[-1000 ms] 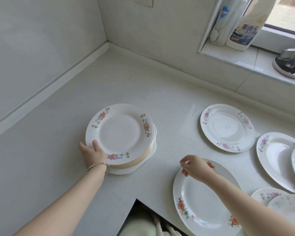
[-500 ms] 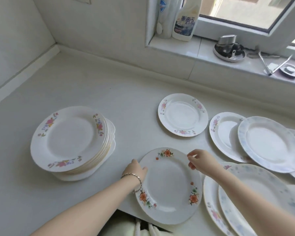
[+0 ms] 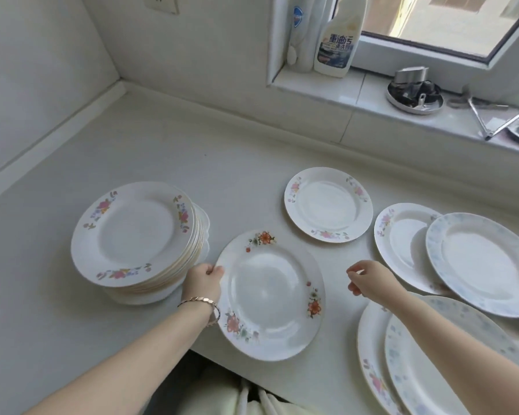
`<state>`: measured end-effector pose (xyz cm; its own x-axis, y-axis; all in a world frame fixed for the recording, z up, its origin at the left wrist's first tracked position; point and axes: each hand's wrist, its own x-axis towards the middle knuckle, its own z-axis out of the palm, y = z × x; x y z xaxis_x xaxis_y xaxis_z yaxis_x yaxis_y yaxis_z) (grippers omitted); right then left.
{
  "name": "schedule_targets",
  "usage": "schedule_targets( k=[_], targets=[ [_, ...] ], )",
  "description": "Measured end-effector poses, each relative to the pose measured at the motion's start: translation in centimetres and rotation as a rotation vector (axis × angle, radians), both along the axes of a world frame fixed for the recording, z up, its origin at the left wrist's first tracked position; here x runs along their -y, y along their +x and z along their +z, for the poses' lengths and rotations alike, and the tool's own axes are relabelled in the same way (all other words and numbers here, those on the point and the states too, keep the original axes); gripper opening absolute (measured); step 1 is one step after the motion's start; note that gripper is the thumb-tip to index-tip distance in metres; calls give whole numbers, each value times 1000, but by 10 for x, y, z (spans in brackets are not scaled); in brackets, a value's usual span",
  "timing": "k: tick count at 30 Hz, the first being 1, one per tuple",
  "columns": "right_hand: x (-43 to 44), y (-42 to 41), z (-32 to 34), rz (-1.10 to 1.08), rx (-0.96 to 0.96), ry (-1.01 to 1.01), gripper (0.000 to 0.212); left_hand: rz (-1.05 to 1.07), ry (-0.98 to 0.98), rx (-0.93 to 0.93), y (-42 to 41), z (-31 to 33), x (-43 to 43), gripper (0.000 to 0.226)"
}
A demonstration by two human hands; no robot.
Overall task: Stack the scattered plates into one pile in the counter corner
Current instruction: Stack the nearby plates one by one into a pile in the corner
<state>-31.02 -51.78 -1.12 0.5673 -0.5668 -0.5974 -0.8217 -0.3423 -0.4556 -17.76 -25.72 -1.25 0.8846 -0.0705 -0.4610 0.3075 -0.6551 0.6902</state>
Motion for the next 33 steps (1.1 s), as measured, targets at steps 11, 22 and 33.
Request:
schedule_targets(
  k=[11,22,33],
  targets=[
    [-73,72,13,234,62,-4,16,800,-337,166,79,59,-116,11],
    [-111,92,9,294,33,10,16,1081,-457,29,98,27,-164,36],
    [-124,85,1,315,-23,5,16,503,-59,1,103,-1,-178,9]
  ],
)
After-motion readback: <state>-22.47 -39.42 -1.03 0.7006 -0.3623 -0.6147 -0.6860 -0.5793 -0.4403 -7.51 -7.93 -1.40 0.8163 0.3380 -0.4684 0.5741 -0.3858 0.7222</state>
